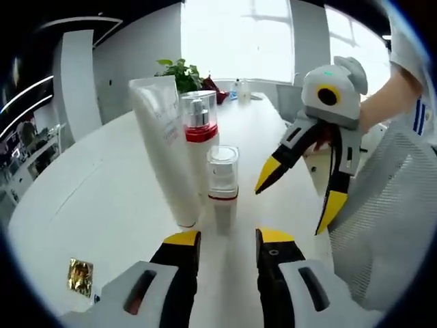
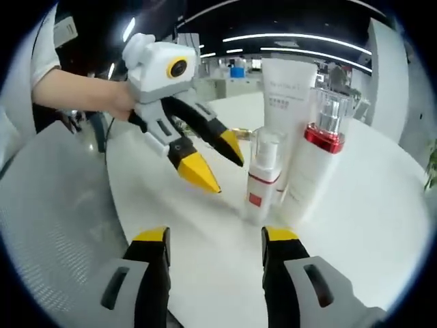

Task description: Arrange the skincare products in the storage area until every visible bottle or jar stands upright without overlapping.

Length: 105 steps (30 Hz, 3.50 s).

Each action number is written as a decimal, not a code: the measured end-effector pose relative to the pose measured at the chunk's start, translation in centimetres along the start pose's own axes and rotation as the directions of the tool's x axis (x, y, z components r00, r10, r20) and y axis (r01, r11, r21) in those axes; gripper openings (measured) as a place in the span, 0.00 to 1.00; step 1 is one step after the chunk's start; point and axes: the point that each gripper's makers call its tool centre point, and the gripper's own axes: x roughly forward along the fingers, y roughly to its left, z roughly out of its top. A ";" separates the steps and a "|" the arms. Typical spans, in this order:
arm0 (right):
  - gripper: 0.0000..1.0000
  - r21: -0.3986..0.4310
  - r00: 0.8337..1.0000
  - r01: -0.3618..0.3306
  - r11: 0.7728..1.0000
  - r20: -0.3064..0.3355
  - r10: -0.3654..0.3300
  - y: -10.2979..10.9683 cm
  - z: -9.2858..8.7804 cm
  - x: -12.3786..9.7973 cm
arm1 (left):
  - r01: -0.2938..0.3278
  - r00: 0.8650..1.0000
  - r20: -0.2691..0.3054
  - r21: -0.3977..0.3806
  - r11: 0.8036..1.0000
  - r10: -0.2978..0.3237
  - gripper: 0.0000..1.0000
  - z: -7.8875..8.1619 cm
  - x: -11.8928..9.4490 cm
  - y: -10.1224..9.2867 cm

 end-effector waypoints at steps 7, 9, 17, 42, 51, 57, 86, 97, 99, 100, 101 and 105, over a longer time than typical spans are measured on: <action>0.59 0.001 1.000 0.011 1.000 0.020 -0.011 0.9 1.4 -0.2 | -0.046 0.999 -0.007 -0.069 0.997 0.045 0.40 -1.3 -2.3 -0.2; 0.61 0.001 1.000 0.011 1.000 0.023 -0.011 1.3 1.8 -0.3 | -0.062 0.998 -0.008 -0.088 0.994 0.061 0.42 -1.5 -3.2 -0.3; 0.67 -0.008 0.998 0.020 1.000 0.055 -0.019 2.4 3.8 -1.0 | -0.132 0.991 0.008 -0.209 0.969 0.137 0.49 -2.6 -7.5 -0.2; 0.76 0.034 0.989 0.044 0.998 0.140 -0.048 3.7 7.4 -2.7 | -0.346 0.928 -0.012 -0.401 0.848 0.373 0.72 -6.6 -19.0 -0.5; 0.82 0.042 0.990 0.041 0.998 0.131 -0.046 4.6 7.9 -3.0 | -0.413 0.894 -0.026 -0.438 0.798 0.448 0.78 -7.4 -22.4 -0.9; 0.85 0.049 0.991 0.037 0.998 0.126 -0.043 5.1 8.0 -3.1 | -0.446 0.865 -0.014 -0.480 0.755 0.502 0.82 -7.4 -24.5 -1.4; 0.87 0.032 0.996 0.064 0.997 0.058 -0.066 5.6 6.9 -2.6 | -0.472 0.855 -0.032 -0.460 0.752 0.517 0.99 -8.2 -27.6 0.0; 0.85 0.052 0.996 0.079 0.995 0.041 -0.081 5.5 6.5 -2.6 | -0.418 0.901 -0.061 -0.384 0.824 0.429 0.98 -7.8 -25.0 -0.1; 0.85 0.056 0.996 0.081 0.995 0.040 -0.083 5.4 6.4 -2.7 | -0.415 0.904 -0.065 -0.373 0.830 0.423 0.97 -7.8 -24.7 0.5; 0.85 0.057 0.996 0.081 0.995 0.039 -0.083 5.4 6.4 -2.7 | -0.415 0.905 -0.069 -0.365 0.833 0.420 0.97 -7.8 -24.6 0.6; 0.85 0.057 0.996 0.080 0.995 0.038 -0.082 5.5 6.3 -2.7 | -0.414 0.906 -0.072 -0.357 0.838 0.417 0.97 -7.7 -24.5 0.8; 0.85 0.056 0.996 0.078 0.995 0.036 -0.080 5.5 6.3 -2.7 | -0.396 0.918 -0.098 -0.304 0.866 0.385 0.94 -7.5 -23.3 0.9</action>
